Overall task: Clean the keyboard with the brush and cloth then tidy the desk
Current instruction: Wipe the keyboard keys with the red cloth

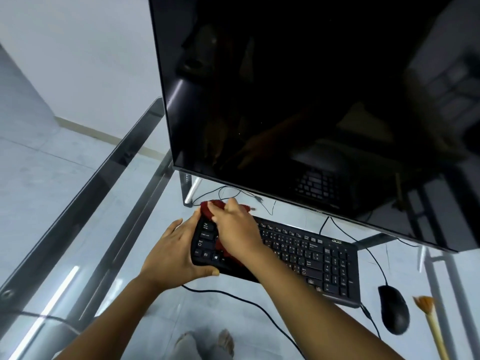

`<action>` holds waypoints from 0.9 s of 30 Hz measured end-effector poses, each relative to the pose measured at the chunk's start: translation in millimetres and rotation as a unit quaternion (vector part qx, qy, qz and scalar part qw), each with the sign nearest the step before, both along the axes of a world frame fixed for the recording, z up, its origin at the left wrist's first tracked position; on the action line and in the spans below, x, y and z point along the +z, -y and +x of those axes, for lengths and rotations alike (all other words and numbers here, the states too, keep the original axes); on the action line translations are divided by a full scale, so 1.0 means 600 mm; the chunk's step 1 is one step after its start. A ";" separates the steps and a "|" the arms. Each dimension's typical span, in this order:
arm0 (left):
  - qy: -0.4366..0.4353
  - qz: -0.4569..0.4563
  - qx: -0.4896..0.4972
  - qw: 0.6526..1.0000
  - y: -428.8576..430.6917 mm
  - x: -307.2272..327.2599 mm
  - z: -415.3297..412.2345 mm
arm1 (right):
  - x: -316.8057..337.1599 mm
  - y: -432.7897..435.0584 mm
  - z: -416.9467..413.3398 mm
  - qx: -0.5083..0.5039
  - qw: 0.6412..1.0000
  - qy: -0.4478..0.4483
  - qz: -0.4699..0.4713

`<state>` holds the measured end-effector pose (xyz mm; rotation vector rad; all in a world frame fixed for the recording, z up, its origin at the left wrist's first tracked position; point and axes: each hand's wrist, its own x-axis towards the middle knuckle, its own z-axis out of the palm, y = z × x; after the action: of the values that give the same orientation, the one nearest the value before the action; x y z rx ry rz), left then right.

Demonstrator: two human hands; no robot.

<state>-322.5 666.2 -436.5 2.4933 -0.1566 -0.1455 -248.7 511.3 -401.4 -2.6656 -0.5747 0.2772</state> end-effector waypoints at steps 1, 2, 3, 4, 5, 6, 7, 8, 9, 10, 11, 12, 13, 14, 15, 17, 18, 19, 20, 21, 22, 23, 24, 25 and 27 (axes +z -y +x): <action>-0.001 -0.001 0.002 1.000 0.000 0.003 -0.001 | 0.001 0.001 0.004 -0.011 1.000 -0.011 0.010; 0.000 -0.003 0.006 1.000 0.001 0.007 -0.001 | 0.002 0.015 0.004 -0.018 1.000 -0.009 0.011; 0.001 -0.004 0.010 1.000 0.001 0.011 -0.003 | 0.006 0.034 0.000 -0.015 1.000 0.013 0.003; 0.000 -0.004 0.013 1.000 0.003 0.015 -0.004 | 0.004 0.063 -0.008 -0.008 0.999 0.035 -0.016; -0.003 -0.003 0.015 1.000 0.003 0.017 -0.005 | 0.002 0.102 -0.015 -0.022 0.998 0.047 -0.031; -0.008 -0.002 0.016 1.000 0.004 0.019 -0.005 | 0.003 0.142 -0.024 -0.053 0.996 0.055 -0.041; -0.009 -0.002 0.016 1.000 0.004 0.019 -0.004 | 0.003 0.182 -0.035 -0.085 0.993 0.060 -0.050; -0.010 -0.004 0.014 1.000 0.003 0.018 -0.004 | 0.003 0.214 -0.048 -0.120 0.989 0.062 -0.057; -0.012 -0.008 0.011 1.000 0.001 0.015 -0.004 | 0.004 0.239 -0.060 -0.151 0.985 0.057 -0.056; -0.014 -0.012 0.007 1.000 -0.001 0.012 -0.004 | 0.006 0.252 -0.069 -0.170 0.983 0.049 -0.046; -0.013 -0.013 0.002 1.000 -0.001 0.010 -0.003 | 0.005 0.254 -0.073 -0.178 0.982 0.049 -0.038; -0.010 -0.009 -0.003 1.000 -0.002 0.008 -0.003 | 0.004 0.243 -0.073 -0.173 0.983 0.057 -0.035; -0.006 -0.004 -0.009 1.000 -0.001 0.007 -0.003 | 0.004 0.222 -0.071 -0.161 0.984 0.064 -0.030; 0.000 0.000 -0.014 1.000 0.000 0.007 -0.003 | 0.004 0.191 -0.067 -0.147 0.987 0.066 -0.022; 0.003 0.003 -0.017 1.000 0.000 0.006 -0.002 | 0.001 0.155 -0.060 -0.121 0.990 0.074 -0.017; 0.007 0.006 -0.018 1.000 0.000 0.006 -0.002 | -0.003 0.081 -0.055 -0.046 0.998 0.052 0.004; 0.008 0.005 -0.015 1.000 0.000 0.005 -0.003 | -0.004 0.048 -0.058 0.013 0.999 0.047 0.004; 0.009 0.003 -0.013 1.000 0.000 0.004 -0.004 | -0.006 0.027 -0.064 0.082 0.995 0.049 -0.015; 0.010 0.001 -0.013 1.000 -0.001 0.003 -0.005 | -0.003 0.017 -0.066 0.110 0.993 0.025 -0.017; 0.011 0.000 -0.015 1.000 -0.003 0.002 -0.005 | 0.000 0.023 -0.064 0.129 0.991 0.019 -0.030; 0.012 0.000 -0.017 1.000 -0.003 0.002 -0.005 | 0.003 0.042 -0.068 0.148 0.989 0.000 -0.021; 0.014 0.001 -0.017 1.000 -0.004 0.001 -0.005 | 0.003 0.071 -0.074 0.194 0.979 0.050 -0.037; 0.014 0.000 -0.017 1.000 -0.004 0.001 -0.004 | 0.005 0.102 -0.080 0.221 0.972 0.061 -0.045; 0.012 -0.003 -0.018 1.000 -0.005 0.001 -0.003 | 0.005 0.132 -0.086 0.224 0.972 0.048 -0.053; 0.018 -0.004 -0.024 1.000 -0.004 0.002 -0.002 | -0.001 0.179 -0.098 0.193 0.979 0.047 -0.048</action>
<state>-323.8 668.6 -435.3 2.4861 -0.2314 -0.1196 -307.4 404.1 -401.8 -2.6528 -1.1378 0.2930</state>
